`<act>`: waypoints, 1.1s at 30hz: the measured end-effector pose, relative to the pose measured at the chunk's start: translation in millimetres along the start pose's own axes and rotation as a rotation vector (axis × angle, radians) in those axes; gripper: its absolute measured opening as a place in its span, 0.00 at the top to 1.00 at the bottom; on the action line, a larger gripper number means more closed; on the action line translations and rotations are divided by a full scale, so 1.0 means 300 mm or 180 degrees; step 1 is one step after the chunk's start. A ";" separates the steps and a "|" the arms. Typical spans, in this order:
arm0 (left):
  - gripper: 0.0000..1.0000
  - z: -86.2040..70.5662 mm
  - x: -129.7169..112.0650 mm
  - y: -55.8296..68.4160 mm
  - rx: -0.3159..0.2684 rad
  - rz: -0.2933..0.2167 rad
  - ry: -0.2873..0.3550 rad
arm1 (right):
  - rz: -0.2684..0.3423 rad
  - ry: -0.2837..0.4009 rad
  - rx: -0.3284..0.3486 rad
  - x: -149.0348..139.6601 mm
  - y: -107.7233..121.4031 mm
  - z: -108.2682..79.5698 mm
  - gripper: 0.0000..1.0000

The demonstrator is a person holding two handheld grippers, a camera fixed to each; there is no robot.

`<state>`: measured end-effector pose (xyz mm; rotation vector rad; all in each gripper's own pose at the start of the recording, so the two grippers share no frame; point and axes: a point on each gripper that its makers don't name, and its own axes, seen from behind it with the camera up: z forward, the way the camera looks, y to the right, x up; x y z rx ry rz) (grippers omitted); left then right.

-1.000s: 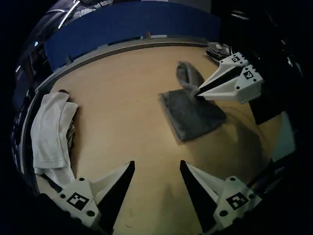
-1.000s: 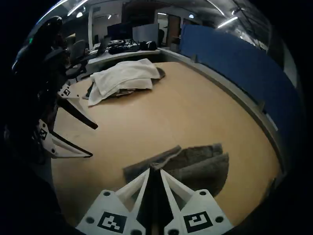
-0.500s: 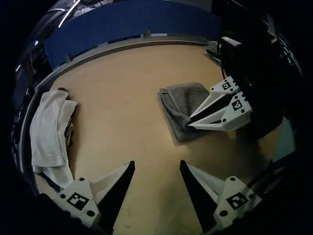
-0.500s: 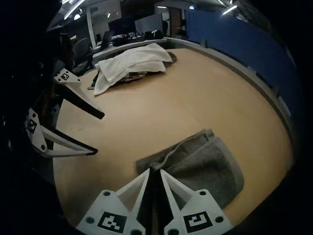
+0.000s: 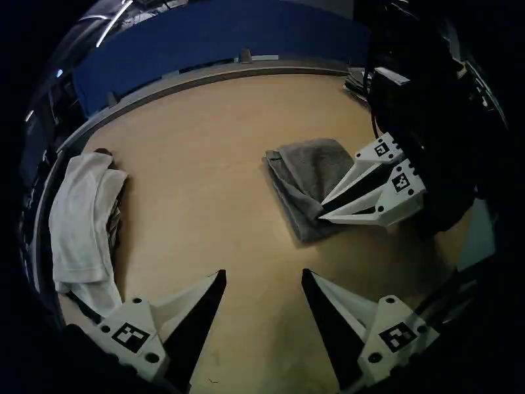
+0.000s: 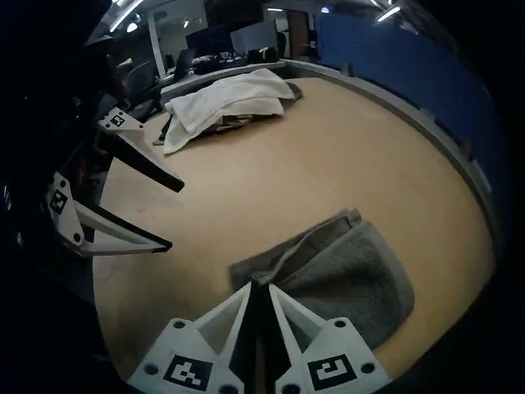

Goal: Fold towel

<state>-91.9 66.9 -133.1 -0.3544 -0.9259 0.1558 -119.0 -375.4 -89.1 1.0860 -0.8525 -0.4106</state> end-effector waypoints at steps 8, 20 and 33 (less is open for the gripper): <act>0.15 -0.001 -0.004 -0.007 0.0011 0.0013 -0.0008 | -0.0009 0.0024 0.0011 0.003 -0.009 -0.007 0.73; 0.15 -0.013 -0.012 -0.041 0.0065 0.0003 -0.0022 | -0.0076 0.0166 -0.0043 0.021 0.007 -0.072 0.20; 0.15 -0.013 -0.002 -0.028 0.0065 0.0024 -0.0010 | -0.0030 0.0212 -0.0473 -0.054 0.122 -0.192 0.00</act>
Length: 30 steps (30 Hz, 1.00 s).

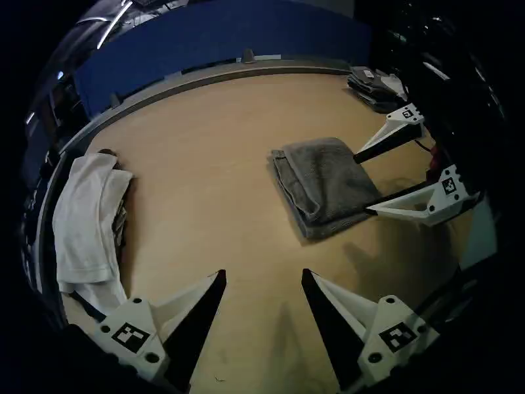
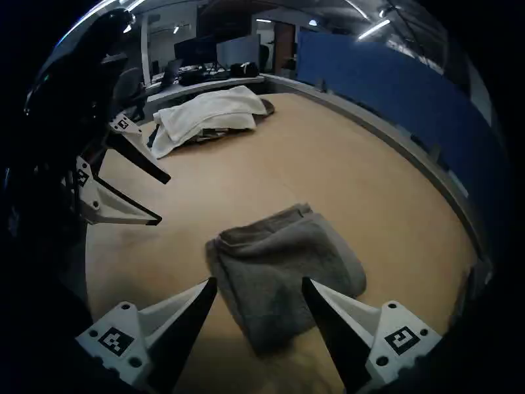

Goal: Fold towel

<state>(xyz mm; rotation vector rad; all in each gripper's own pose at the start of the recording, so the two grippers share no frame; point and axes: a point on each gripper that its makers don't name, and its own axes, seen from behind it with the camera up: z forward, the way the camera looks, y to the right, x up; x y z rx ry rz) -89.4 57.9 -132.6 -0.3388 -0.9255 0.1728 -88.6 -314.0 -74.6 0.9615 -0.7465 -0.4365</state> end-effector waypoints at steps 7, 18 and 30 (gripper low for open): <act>0.15 -0.001 0.004 0.007 -0.0006 0.0017 0.0005 | 0.0080 -0.0064 -0.0127 -0.067 0.034 -0.046 0.00; 0.15 0.002 0.026 0.013 -0.0020 0.0041 0.0017 | 0.0181 -0.0138 -0.0220 -0.132 0.059 -0.074 0.00; 0.15 -0.001 0.020 0.012 -0.0015 0.0034 0.0016 | 0.0325 -0.0224 -0.0258 -0.191 0.043 -0.056 0.19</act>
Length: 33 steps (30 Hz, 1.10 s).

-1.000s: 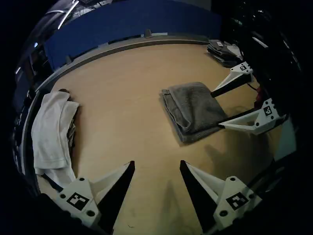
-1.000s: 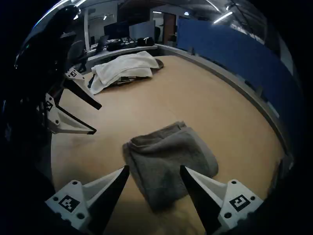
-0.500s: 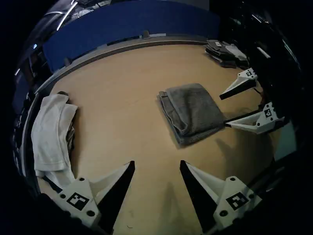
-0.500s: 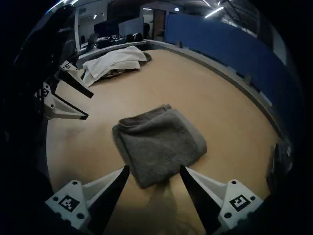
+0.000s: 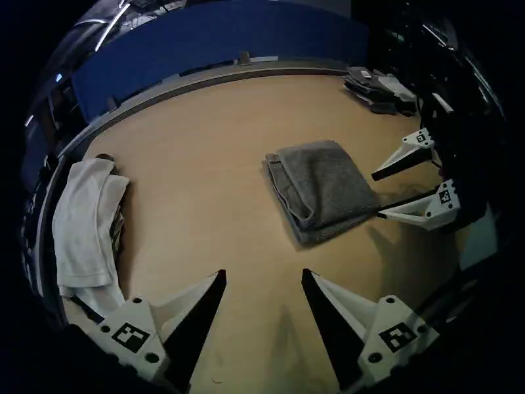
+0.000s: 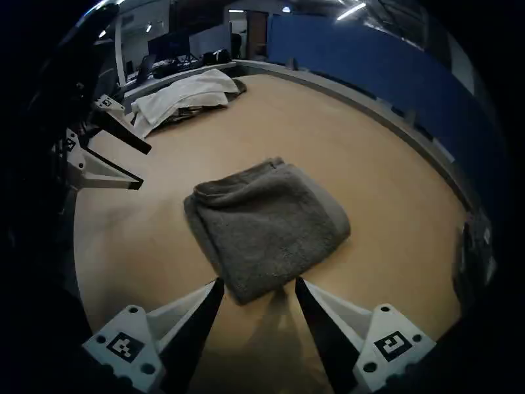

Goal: Fold towel

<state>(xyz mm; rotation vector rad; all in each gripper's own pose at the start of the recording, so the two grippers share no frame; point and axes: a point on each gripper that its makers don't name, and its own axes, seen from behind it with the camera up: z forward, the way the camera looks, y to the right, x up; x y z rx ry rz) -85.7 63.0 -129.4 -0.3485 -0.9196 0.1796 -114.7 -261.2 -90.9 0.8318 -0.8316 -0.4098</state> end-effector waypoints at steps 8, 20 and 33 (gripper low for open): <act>0.15 0.002 -0.003 0.000 0.0004 -0.0002 -0.0004 | 0.0084 -0.0060 0.0032 -0.027 -0.026 0.007 0.37; 0.15 0.003 0.000 -0.002 0.0009 0.0001 0.0002 | 0.0216 -0.0089 -0.0001 -0.045 -0.046 0.026 0.72; 0.15 0.007 0.005 -0.004 0.0012 0.0009 -0.0003 | 0.0208 -0.0073 -0.0036 -0.044 -0.038 0.025 0.96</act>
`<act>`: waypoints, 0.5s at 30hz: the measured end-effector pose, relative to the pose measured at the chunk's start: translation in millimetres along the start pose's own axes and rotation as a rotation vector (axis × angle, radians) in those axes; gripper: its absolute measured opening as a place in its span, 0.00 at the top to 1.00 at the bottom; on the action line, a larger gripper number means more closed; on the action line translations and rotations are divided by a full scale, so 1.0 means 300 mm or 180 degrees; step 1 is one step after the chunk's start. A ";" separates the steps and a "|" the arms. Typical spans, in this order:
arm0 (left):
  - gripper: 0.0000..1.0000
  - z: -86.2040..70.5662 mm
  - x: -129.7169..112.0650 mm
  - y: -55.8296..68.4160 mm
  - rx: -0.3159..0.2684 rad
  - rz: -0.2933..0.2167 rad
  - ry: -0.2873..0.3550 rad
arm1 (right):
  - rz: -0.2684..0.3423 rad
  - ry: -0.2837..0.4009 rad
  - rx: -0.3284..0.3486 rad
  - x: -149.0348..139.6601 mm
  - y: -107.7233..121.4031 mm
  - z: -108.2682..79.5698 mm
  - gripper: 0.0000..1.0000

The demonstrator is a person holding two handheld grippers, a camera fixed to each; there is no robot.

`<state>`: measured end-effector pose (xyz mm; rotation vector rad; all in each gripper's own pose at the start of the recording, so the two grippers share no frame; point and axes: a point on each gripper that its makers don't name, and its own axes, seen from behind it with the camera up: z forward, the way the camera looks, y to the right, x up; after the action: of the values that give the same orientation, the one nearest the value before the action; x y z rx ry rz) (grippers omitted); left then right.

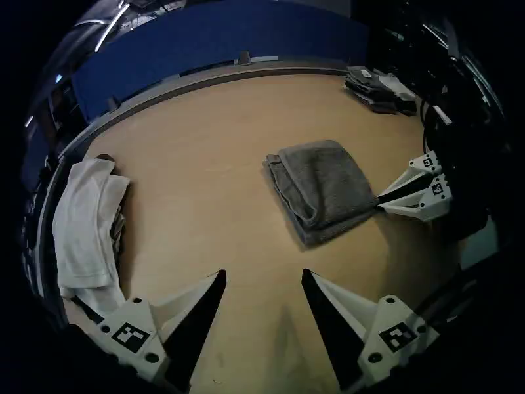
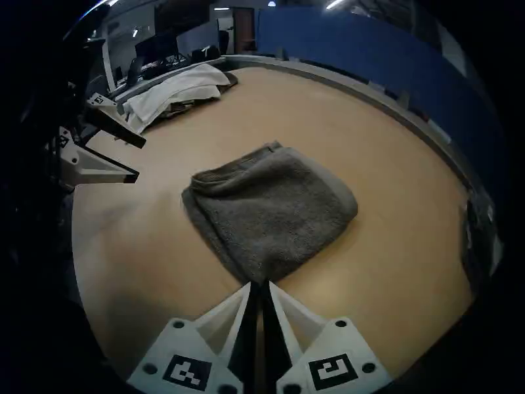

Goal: Fold towel

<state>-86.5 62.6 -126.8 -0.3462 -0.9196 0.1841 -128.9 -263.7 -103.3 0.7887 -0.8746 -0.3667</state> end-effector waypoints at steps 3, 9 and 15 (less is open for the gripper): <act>0.15 0.000 0.000 0.000 -0.0005 -0.0003 -0.0002 | -0.0006 0.0011 0.0001 0.004 0.003 -0.005 0.96; 0.15 0.000 0.007 0.000 -0.0007 0.0003 0.0006 | -0.0015 0.0068 0.0010 0.021 0.010 -0.020 0.96; 0.15 -0.002 0.013 -0.001 -0.0003 0.0001 0.0021 | -0.0062 0.0203 -0.0043 0.074 0.029 -0.058 0.97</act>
<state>-83.7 63.2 -124.2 -0.3478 -0.9132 0.1828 -101.8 -262.9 -91.6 0.7928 -0.8045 -0.3624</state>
